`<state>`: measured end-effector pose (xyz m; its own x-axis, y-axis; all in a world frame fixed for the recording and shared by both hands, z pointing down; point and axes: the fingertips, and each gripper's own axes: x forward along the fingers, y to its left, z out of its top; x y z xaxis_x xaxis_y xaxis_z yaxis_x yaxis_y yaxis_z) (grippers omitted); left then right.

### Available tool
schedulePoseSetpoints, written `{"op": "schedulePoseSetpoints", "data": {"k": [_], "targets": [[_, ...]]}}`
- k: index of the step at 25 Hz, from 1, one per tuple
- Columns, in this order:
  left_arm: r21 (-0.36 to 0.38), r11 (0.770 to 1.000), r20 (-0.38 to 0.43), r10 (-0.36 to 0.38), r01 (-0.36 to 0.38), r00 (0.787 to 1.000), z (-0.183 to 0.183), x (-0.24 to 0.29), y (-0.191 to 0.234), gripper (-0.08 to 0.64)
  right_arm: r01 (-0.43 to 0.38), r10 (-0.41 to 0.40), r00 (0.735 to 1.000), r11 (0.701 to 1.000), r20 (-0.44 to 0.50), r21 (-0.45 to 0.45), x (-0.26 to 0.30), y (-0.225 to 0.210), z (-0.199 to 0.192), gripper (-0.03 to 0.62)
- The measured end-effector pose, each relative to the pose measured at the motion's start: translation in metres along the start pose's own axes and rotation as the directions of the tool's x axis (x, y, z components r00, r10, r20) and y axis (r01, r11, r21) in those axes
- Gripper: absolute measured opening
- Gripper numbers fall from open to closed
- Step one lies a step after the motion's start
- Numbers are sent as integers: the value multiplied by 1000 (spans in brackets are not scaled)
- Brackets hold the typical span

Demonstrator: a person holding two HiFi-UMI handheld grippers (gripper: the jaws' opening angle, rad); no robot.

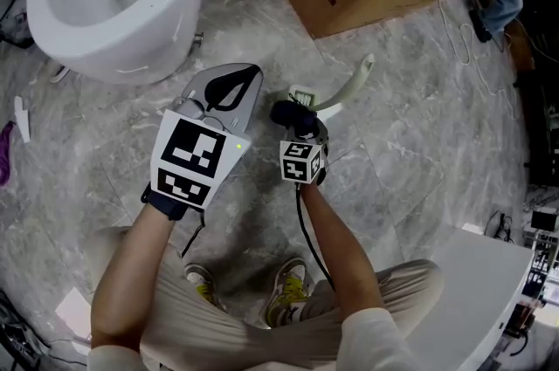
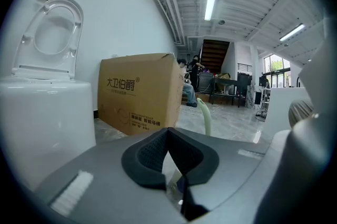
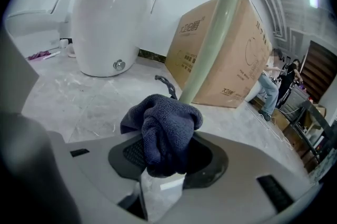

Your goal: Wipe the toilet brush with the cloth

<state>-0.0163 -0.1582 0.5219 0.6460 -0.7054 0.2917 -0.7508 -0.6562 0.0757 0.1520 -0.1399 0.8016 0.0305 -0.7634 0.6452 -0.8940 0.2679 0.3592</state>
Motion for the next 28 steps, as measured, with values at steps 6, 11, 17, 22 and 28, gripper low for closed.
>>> {"op": "schedulePoseSetpoints", "data": {"k": [6,11,17,22,28], "targets": [[-2,1000,2,-1,1,1000,0,-1,1,2,4,-4,1000,1000,-31,-20,21,-4,0,157],[-9,1000,15,-3,3,1000,6,3,-1,2,-49,47,996,998,-74,-27,31,0,-4,155],[5,1000,1,-8,8,1000,2,8,-5,2,-182,170,974,980,-147,-76,35,6,-8,150],[-1,1000,3,9,-9,1000,3,10,-2,2,-341,289,919,924,-267,-174,18,10,-10,151],[2,1000,28,7,-7,1000,6,11,0,2,-453,375,872,863,-316,-225,-30,16,-2,152]]}}
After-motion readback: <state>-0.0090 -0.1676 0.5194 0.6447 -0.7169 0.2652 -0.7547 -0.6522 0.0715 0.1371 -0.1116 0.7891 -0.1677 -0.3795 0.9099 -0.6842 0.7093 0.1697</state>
